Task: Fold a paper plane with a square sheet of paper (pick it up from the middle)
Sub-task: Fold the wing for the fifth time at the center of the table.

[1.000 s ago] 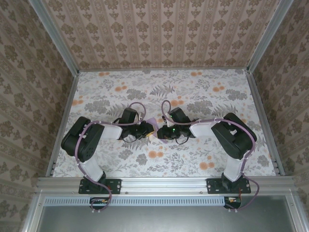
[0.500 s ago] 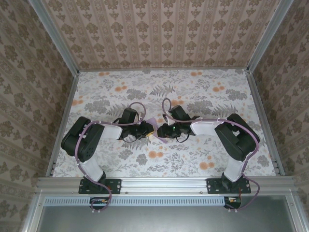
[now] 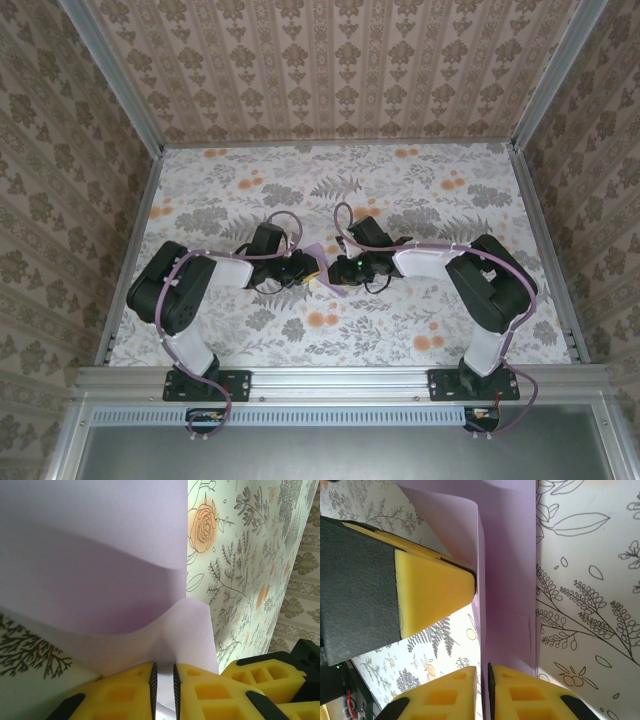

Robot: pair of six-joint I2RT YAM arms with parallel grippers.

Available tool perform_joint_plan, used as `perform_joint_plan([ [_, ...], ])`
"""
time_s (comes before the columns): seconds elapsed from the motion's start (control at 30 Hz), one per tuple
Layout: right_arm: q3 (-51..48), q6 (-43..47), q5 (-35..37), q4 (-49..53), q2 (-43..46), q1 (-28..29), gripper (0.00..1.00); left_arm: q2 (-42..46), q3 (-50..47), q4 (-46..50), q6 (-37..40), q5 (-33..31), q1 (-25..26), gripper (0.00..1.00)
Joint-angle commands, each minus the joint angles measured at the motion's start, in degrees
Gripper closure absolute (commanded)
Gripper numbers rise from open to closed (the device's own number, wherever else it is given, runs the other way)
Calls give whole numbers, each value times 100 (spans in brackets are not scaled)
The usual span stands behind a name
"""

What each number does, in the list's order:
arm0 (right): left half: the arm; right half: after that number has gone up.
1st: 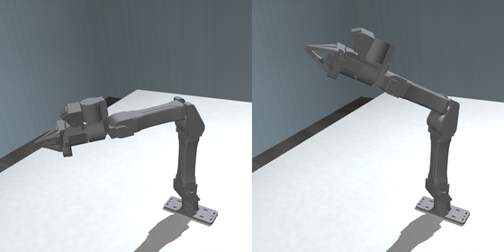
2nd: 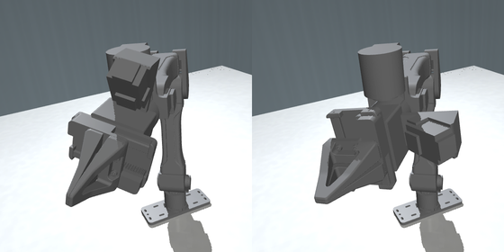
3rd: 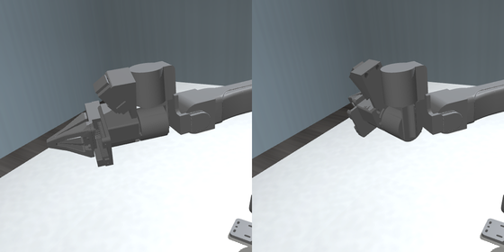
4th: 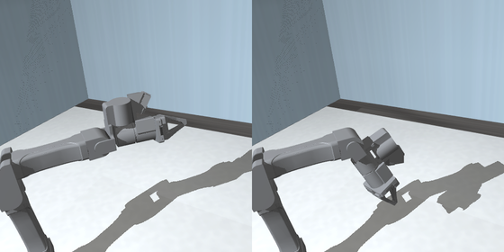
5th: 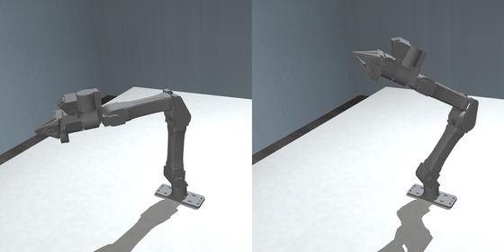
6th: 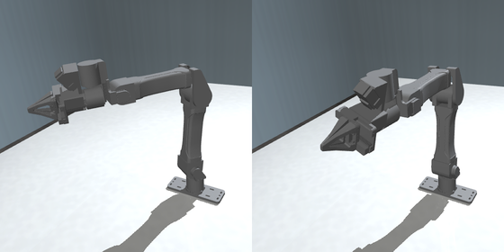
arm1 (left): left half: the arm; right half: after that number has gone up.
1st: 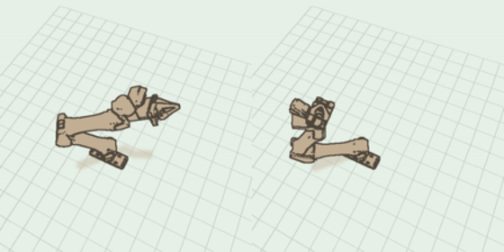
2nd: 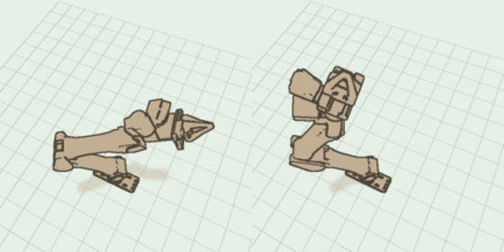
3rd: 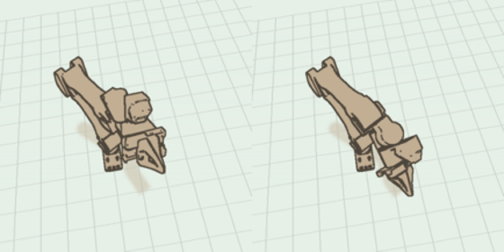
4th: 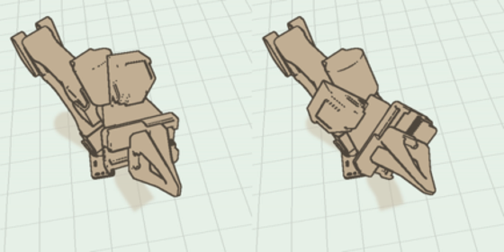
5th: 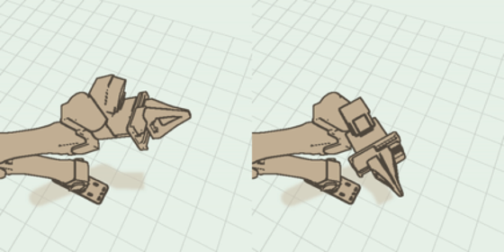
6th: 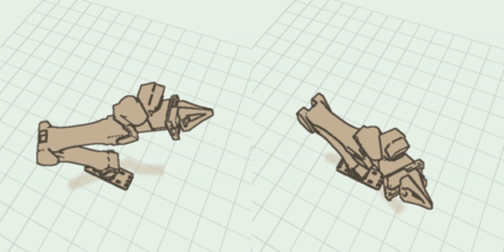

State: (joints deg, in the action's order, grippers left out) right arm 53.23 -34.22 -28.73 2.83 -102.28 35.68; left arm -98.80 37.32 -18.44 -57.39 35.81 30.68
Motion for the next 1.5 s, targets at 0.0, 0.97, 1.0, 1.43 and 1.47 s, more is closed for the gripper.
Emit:
perform_joint_plan([
  [0.0, 71, 104, 68, 161, -55, 49, 87, -69, 144, 162, 61, -13, 26, 80],
  [0.97, 15, 16, 91, 77, -425, 80, 86, -62, 232, -197, 61, 322, 86, 75],
  [1.0, 16, 20, 87, 77, -425, 82, 86, -86, 245, -170, 67, 321, 88, 75],
  [1.43, 24, 89, -30, 347, -36, 79, 78, -253, 271, 125, 81, 189, 94, 78],
  [1.47, 14, 99, -53, 369, 1, 79, 77, -253, 271, 133, 78, 171, 90, 79],
])
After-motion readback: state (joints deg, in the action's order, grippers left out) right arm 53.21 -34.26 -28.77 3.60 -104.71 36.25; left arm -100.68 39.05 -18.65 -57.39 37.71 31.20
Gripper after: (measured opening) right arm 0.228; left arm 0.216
